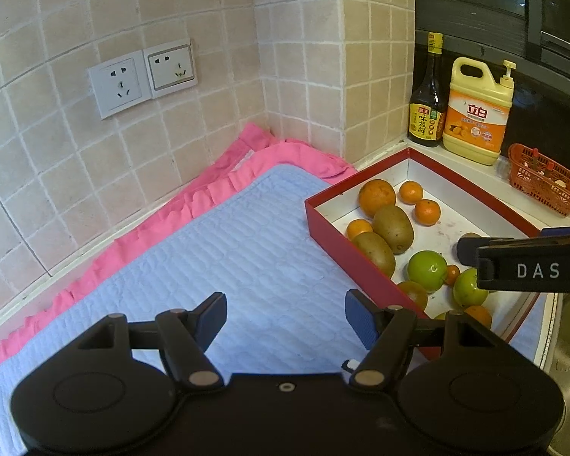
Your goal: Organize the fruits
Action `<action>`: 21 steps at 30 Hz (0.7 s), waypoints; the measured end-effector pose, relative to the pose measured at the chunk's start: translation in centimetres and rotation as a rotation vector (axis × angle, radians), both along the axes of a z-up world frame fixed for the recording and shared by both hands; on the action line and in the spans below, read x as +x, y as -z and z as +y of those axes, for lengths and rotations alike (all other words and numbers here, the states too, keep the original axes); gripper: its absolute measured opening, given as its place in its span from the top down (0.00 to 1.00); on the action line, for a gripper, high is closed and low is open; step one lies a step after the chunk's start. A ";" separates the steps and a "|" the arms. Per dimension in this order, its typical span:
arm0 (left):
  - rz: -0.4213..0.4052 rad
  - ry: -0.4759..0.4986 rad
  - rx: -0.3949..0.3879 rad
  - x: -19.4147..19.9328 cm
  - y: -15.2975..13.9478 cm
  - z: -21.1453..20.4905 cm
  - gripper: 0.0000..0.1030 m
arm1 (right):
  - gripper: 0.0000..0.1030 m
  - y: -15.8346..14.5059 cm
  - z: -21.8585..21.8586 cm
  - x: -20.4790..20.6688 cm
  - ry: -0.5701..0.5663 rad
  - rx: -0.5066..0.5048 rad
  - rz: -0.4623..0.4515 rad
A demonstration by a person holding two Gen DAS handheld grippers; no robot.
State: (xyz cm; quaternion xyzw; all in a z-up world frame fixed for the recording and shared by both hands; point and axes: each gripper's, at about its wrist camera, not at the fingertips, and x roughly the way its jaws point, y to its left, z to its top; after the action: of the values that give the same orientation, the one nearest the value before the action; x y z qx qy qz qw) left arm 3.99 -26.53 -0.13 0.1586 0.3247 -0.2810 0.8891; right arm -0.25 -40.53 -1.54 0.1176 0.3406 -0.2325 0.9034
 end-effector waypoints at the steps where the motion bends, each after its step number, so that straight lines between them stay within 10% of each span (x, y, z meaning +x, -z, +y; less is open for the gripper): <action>1: 0.000 0.001 0.000 0.0 0.0 0.0 0.21 | 0.06 0.0 -0.1 0.0 -0.002 0.000 0.001; 21: -0.067 -0.050 0.014 -0.2 0.1 0.5 0.20 | 0.06 0.1 -1.6 -0.5 0.025 -0.006 -0.003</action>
State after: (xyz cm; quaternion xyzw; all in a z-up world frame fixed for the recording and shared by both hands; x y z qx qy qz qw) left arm 3.77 -26.04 -0.22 0.1659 0.3007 -0.2511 0.9050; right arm -0.79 -42.13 -1.64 0.1194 0.3369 -0.2445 0.9014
